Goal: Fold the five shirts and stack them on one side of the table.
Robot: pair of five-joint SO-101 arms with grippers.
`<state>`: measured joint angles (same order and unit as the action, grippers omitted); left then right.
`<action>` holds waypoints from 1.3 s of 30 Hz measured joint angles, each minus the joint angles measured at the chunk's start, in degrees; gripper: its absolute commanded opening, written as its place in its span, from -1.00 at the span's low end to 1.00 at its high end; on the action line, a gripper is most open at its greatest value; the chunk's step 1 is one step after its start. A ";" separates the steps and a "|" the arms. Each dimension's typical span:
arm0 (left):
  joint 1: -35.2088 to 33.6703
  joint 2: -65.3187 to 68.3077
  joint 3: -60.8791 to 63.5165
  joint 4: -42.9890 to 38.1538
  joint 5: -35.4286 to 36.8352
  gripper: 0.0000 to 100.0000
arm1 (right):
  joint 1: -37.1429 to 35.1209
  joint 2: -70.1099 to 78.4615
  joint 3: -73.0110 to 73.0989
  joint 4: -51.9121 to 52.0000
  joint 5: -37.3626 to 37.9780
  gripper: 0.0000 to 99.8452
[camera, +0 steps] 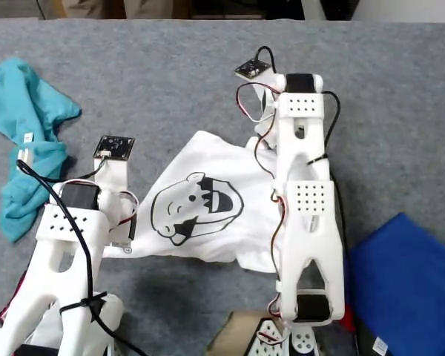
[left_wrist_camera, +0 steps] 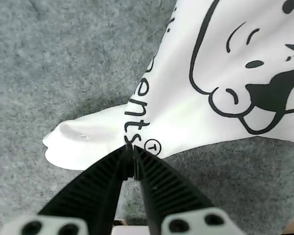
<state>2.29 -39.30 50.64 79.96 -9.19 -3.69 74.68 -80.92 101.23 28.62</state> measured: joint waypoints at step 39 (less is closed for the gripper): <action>16.35 54.95 -49.41 -18.20 28.13 -0.54 | 19.52 2.81 -12.22 -8.18 -12.40 -0.99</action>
<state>18.64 15.65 1.23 61.76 18.95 15.82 77.49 -93.14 93.05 16.22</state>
